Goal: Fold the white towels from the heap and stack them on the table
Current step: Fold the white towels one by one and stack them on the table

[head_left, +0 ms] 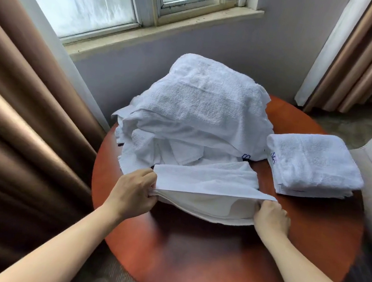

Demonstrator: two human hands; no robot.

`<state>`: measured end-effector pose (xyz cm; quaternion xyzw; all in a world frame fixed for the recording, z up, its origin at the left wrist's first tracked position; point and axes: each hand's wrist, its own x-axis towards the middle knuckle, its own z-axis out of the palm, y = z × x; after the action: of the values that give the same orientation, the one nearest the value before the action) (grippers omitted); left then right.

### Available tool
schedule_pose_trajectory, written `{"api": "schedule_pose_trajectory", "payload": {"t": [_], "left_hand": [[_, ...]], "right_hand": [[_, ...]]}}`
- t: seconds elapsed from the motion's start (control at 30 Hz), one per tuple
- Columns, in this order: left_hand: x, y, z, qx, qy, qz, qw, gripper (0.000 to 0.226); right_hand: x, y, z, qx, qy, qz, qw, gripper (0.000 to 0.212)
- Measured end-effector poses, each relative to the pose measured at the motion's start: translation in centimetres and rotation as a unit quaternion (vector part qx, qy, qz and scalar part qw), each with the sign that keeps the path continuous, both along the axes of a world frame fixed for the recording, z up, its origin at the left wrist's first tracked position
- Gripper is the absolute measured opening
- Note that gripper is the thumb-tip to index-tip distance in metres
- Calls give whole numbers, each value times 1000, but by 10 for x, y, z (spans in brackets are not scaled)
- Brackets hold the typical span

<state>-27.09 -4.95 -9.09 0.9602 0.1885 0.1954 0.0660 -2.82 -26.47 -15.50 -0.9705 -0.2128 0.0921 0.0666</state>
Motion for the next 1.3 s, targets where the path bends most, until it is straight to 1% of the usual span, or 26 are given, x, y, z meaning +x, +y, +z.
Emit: {"api": "schedule_pose_trajectory", "payload": {"t": [0.17, 0.23, 0.3, 0.37, 0.47, 0.53, 0.57, 0.67, 0.73, 0.8, 0.87, 0.93, 1.03, 1.1, 1.2, 1.3], "left_hand": [[-5, 8, -5, -27, -4, 41, 999, 15], [-7, 12, -8, -40, -7, 52, 998, 14], [-9, 14, -11, -51, -1, 58, 997, 15], [-11, 16, -14, -56, 7, 62, 996, 16], [-15, 21, -19, -50, 18, 68, 996, 16], [-16, 24, -20, -46, 19, 74, 996, 16], [-16, 25, -20, -49, 17, 79, 996, 17], [-16, 28, -21, -74, 4, 85, 994, 23], [-18, 30, -21, -95, -6, 93, 991, 27], [-19, 31, -21, -112, -12, 96, 989, 30], [-20, 30, -20, -120, -16, 91, 988, 30], [-19, 30, -19, -126, -19, 89, 988, 30], [-19, 32, -17, -142, -27, 111, 983, 30], [-18, 32, -14, -143, -26, 125, 981, 32], [-16, 33, -11, -141, -24, 129, 981, 41], [-15, 31, -9, -130, -26, 80, 988, 30]], "right_hand": [[-2, -14, 6, 110, -43, 34, 992, 28], [-4, -19, 7, 139, -68, 87, 984, 32], [-5, -22, 8, 162, -113, 137, 971, 36], [-2, -23, 8, 167, -163, 176, 956, 32], [5, -28, 13, 164, -255, 228, 925, 29], [9, -30, 19, 176, -298, 245, 905, 22], [10, -30, 22, 191, -302, 244, 902, 20], [9, -27, 32, 222, -253, 236, 912, 19], [4, -26, 38, 230, -191, 230, 926, 27], [-1, -24, 44, 242, -115, 197, 943, 32], [-3, -22, 50, 244, -72, 164, 953, 32], [-2, -22, 54, 282, -29, 124, 951, 26], [4, -21, 66, 344, 69, 44, 935, 10], [9, -21, 70, 328, 90, 53, 939, 8], [16, -26, 68, 259, 90, 98, 957, 13], [16, -31, 59, 224, 66, 126, 964, 15]]}}
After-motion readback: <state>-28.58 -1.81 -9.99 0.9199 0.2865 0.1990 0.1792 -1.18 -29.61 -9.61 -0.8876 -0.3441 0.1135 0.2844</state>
